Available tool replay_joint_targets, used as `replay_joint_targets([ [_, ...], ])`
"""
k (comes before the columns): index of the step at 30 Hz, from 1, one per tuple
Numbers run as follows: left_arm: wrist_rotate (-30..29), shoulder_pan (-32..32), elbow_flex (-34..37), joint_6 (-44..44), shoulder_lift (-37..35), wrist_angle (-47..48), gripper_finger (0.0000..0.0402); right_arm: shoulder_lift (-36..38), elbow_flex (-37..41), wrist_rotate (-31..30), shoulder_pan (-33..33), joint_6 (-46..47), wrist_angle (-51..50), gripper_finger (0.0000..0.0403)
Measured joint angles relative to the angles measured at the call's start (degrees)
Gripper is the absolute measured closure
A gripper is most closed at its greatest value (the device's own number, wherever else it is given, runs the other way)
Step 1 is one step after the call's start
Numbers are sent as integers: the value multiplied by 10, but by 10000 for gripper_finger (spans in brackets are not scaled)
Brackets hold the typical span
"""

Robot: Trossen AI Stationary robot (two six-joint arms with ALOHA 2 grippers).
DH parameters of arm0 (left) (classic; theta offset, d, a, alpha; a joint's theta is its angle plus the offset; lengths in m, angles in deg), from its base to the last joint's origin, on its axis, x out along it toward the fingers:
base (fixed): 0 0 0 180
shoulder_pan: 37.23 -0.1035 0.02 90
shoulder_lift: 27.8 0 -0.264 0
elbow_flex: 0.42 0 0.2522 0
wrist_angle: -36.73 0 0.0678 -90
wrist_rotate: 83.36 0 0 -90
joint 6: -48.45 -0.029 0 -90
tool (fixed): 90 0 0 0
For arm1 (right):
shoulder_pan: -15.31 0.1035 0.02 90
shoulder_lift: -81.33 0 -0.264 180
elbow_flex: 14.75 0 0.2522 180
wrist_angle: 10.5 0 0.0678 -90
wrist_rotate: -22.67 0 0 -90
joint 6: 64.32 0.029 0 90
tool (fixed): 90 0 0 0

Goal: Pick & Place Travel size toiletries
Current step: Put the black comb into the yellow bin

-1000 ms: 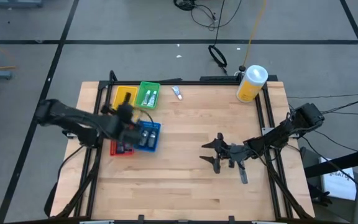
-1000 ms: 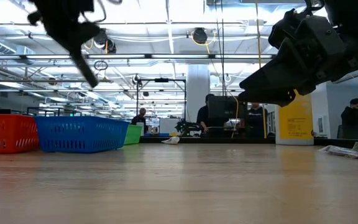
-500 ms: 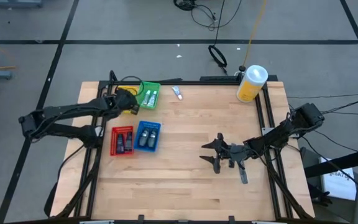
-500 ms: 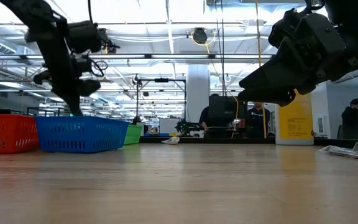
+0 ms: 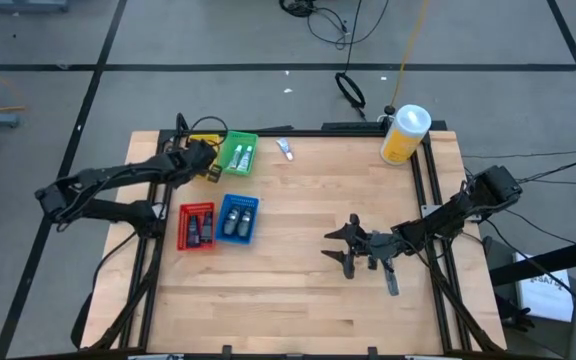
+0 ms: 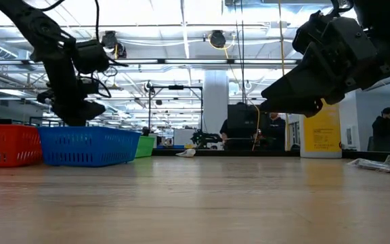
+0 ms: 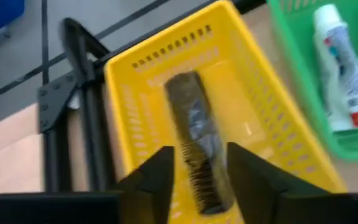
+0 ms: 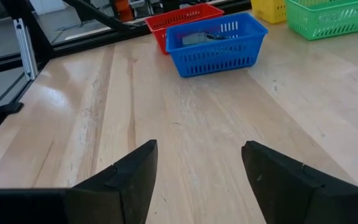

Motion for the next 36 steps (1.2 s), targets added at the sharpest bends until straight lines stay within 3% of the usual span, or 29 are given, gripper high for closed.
replay_joint_targets([
  [6,23,18,-26,22,-62,54,172,0,0,-1,0,-7,-4,177],
  [9,56,73,-18,42,-102,6,158,2,0,-4,17,-46,-9,182],
  [12,93,168,6,53,-125,-87,157,40,-4,-29,51,-63,-63,196],
  [15,105,279,41,32,-127,-244,156,109,-36,-75,88,-9,-262,216],
  [20,113,449,81,-74,-63,-520,156,196,-116,-74,134,223,-637,263],
  [24,116,538,70,-171,9,-636,156,208,-129,6,156,360,-750,310],
  [28,130,575,30,-245,90,-651,156,179,-119,62,163,426,-761,356],
  [32,136,588,-31,-244,148,-635,156,132,-112,94,162,452,-732,394],
  [36,140,588,-96,-241,202,-560,156,69,-110,119,157,462,-663,397],
])
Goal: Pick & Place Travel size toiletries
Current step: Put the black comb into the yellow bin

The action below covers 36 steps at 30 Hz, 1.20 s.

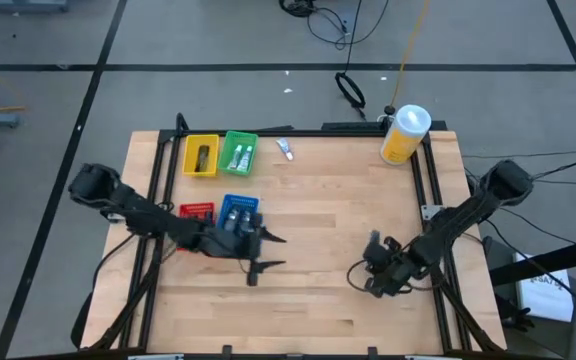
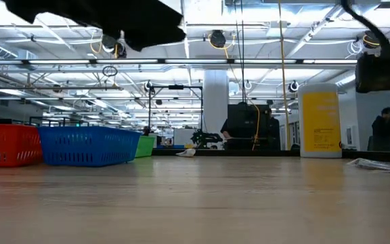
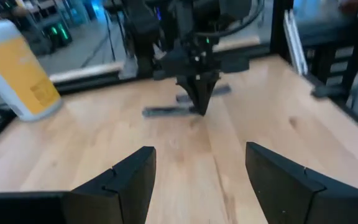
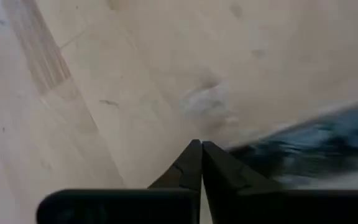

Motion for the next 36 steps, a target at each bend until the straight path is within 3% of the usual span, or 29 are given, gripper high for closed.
replay_joint_targets([
  [5,-1,0,-73,-10,71,51,156,-94,-1,-6,-28,-45,200,397],
  [9,-1,0,-115,-28,126,51,156,-167,0,7,-51,-212,422,402],
  [11,-1,0,-131,-29,147,48,156,-172,-1,18,-53,-279,459,402],
  [14,0,0,-142,-28,169,50,156,-124,-6,19,-52,-273,372,402],
  [19,0,-5,-143,-29,181,48,156,1,-4,-11,-41,-149,67,402],
  [24,28,-15,-143,-15,181,48,156,93,-2,-57,-38,-19,-134,403],
  [29,77,-25,-143,-11,181,47,156,98,39,-30,-47,20,-103,403],
  [36,79,-27,-143,2,181,48,160,28,84,-23,-60,-15,132,403],
])
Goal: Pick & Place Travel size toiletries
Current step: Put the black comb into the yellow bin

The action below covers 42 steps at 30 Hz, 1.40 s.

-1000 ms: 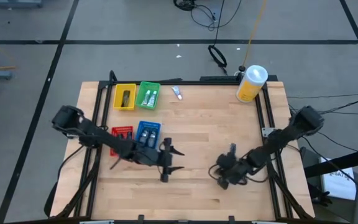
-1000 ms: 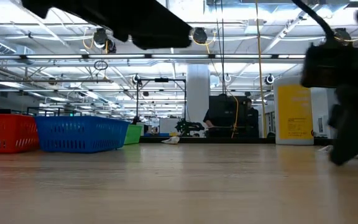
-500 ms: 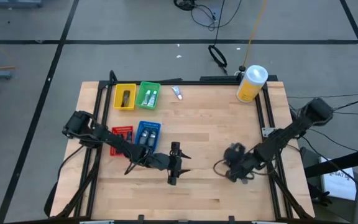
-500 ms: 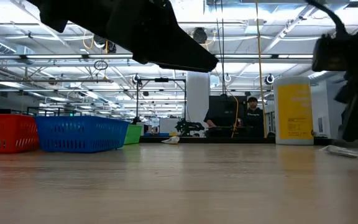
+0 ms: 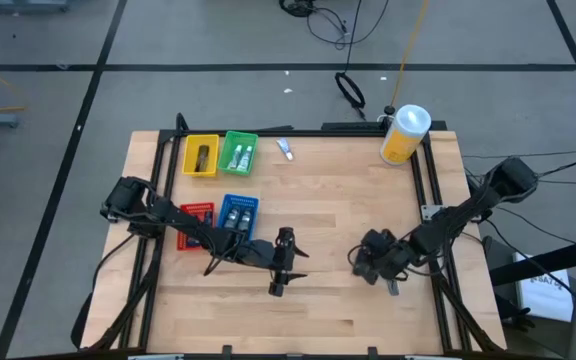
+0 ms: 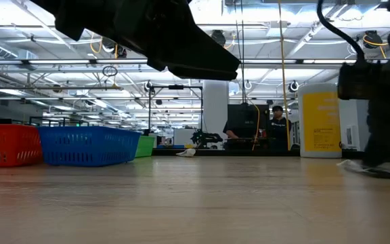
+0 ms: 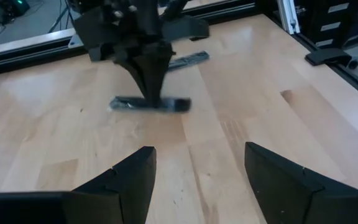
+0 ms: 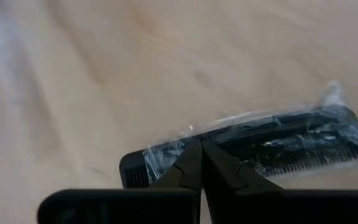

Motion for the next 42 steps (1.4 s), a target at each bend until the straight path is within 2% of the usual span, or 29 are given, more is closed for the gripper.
replay_joint_targets([
  [3,0,0,0,1,0,-7,184,-55,0,11,-19,-73,146,403],
  [6,2,0,0,2,0,-16,226,-133,-8,37,-41,-158,299,403],
  [8,12,0,0,2,0,-20,260,-192,-34,62,-55,-204,363,403],
  [11,14,0,0,3,0,-21,313,-268,-96,118,-66,-302,409,403],
  [14,14,-2,0,5,0,-21,362,-304,-161,189,-58,-423,407,403],
  [17,14,-4,0,13,0,-17,395,-295,-200,185,-43,-495,358,403],
  [21,40,-6,0,19,3,-8,385,-246,-219,125,-15,-518,299,403],
  [25,97,-5,0,16,38,-57,388,-237,-218,99,18,-519,289,403],
  [28,106,-5,-2,17,82,-95,399,-259,-219,81,35,-509,322,403],
  [33,87,-12,-35,21,132,-93,389,-318,-222,53,45,-493,369,403],
  [38,86,-14,-64,21,148,-4,392,-343,-238,51,44,-482,345,403],
  [42,85,-11,-71,39,147,79,398,-310,-240,34,44,-456,254,403],
])
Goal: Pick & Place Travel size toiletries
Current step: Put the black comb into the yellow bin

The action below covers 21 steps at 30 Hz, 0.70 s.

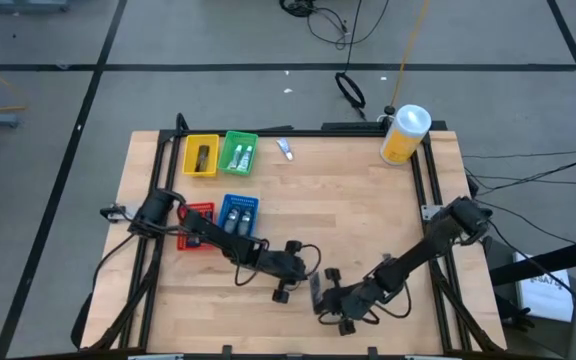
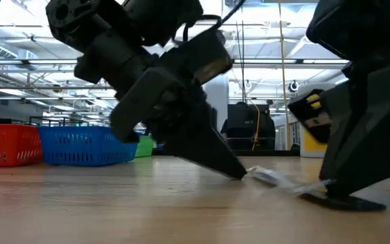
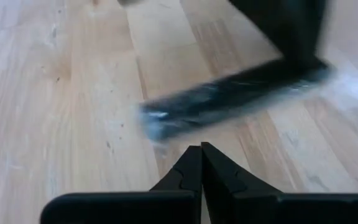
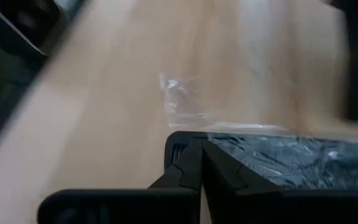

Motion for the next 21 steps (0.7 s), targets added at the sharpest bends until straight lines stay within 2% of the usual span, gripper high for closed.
replay_joint_targets([
  [7,-1,18,0,13,-24,57,397,98,2,-56,0,53,-213,403],
  [10,-20,28,1,7,-44,24,398,134,2,-58,3,46,-230,403],
  [12,-54,27,0,14,-50,-34,395,151,2,-58,5,43,-222,403],
  [14,-59,13,-2,13,-41,-92,398,155,1,-57,5,50,-211,403],
  [19,-61,-35,-21,3,-3,-110,395,117,1,-62,9,85,-196,403],
  [21,-38,-54,-40,-5,14,-118,398,90,2,-73,14,93,-183,403],
])
